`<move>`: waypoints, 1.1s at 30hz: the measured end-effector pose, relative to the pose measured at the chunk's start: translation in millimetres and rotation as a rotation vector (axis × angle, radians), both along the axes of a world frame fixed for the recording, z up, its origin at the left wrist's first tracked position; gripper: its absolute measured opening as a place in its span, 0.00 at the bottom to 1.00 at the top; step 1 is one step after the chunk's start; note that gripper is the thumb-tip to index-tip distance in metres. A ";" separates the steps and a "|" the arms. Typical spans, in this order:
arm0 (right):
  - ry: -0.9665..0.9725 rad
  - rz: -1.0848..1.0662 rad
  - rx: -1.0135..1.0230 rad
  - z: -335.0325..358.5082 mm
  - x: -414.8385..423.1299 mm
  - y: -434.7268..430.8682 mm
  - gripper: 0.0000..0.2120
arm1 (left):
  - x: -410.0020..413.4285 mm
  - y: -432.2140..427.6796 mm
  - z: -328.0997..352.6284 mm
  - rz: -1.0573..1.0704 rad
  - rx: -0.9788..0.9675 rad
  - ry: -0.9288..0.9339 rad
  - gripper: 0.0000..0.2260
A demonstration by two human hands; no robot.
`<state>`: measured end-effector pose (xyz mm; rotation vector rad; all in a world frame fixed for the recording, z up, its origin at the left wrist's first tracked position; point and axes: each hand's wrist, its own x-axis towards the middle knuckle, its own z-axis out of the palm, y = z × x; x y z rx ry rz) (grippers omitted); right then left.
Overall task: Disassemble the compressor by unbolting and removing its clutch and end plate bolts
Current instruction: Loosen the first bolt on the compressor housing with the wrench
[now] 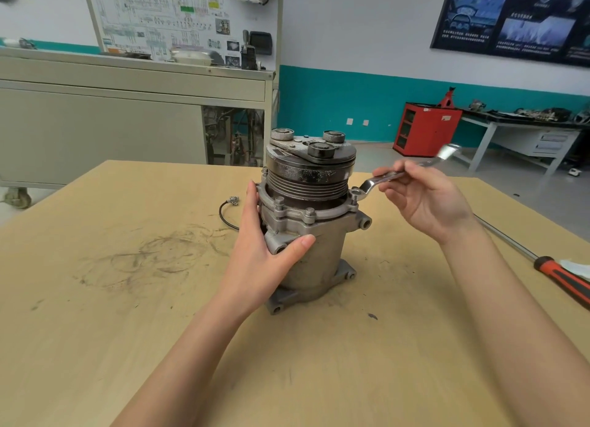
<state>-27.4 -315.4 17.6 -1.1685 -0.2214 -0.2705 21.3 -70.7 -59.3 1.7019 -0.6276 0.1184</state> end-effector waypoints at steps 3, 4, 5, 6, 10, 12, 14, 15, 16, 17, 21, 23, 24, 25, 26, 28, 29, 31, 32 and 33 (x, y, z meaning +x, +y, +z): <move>0.083 0.128 0.016 7.5 23.1 -6.3 0.19 | -0.4 0.2 0.8 -0.010 -0.001 0.006 0.53; 0.095 0.155 0.021 9.0 27.7 -6.8 0.19 | -0.7 0.4 1.0 -0.007 0.002 0.007 0.53; 0.097 0.172 0.027 9.9 30.9 -6.3 0.19 | -0.9 0.5 1.1 -0.002 0.003 0.008 0.53; 0.089 0.178 0.036 10.7 32.2 -5.5 0.19 | -1.3 0.5 1.3 0.003 0.004 0.010 0.53; -0.044 0.060 0.150 19.9 19.9 -2.5 0.24 | -2.8 -0.2 2.5 0.001 -0.001 0.013 0.53; -0.124 -0.090 0.111 27.5 4.2 2.4 0.26 | -3.4 0.0 2.8 -0.001 -0.008 0.013 0.53; -0.211 -0.290 -0.088 29.4 -14.5 12.9 0.22 | -3.5 0.0 3.2 -0.007 -0.016 0.011 0.53; -0.264 -0.409 -0.229 26.6 -23.2 21.1 0.19 | -3.3 0.0 3.6 -0.006 -0.015 0.008 0.53; -0.324 -0.522 -0.370 21.3 -31.3 30.4 0.16 | -3.1 0.2 3.9 -0.004 -0.011 0.006 0.53; -0.388 -0.606 -0.492 14.5 -38.5 40.2 0.14 | -2.7 0.3 4.1 -0.002 -0.009 0.005 0.53; -0.505 -0.713 -0.749 -10.8 -52.6 66.1 0.10 | -2.1 0.3 3.0 -0.006 -0.012 -0.006 0.53; -0.517 -0.752 -0.835 -16.3 -53.7 66.1 0.08 | -2.7 0.1 3.0 -0.004 -0.016 -0.011 0.53; -0.524 -0.771 -0.875 -18.0 -53.7 64.7 0.08 | -2.9 0.1 3.2 -0.002 -0.018 -0.011 0.53; -0.526 -0.787 -0.902 -19.0 -53.4 63.1 0.08 | -2.8 -0.1 3.4 -0.002 -0.020 -0.011 0.53; -0.522 -0.796 -0.909 -20.1 -53.4 61.9 0.07 | -2.8 -0.3 3.4 -0.002 -0.021 -0.011 0.53; -0.508 -0.782 -0.867 -21.3 -53.8 62.0 0.07 | -2.2 -0.3 3.2 -0.004 -0.022 -0.012 0.53; -0.505 -0.772 -0.846 -22.1 -54.4 63.0 0.08 | -2.0 -0.5 3.0 -0.005 -0.022 -0.013 0.53; -0.518 -0.789 -0.865 -24.4 -55.6 64.9 0.10 | -1.7 -0.6 2.6 -0.009 -0.028 -0.013 0.52; -0.536 -0.807 -0.894 -25.8 -55.7 65.5 0.11 | -1.7 -0.7 2.7 -0.010 -0.031 -0.014 0.52; -0.552 -0.811 -0.904 -27.1 -55.0 65.9 0.11 | -1.5 -0.7 2.9 -0.009 -0.033 -0.016 0.52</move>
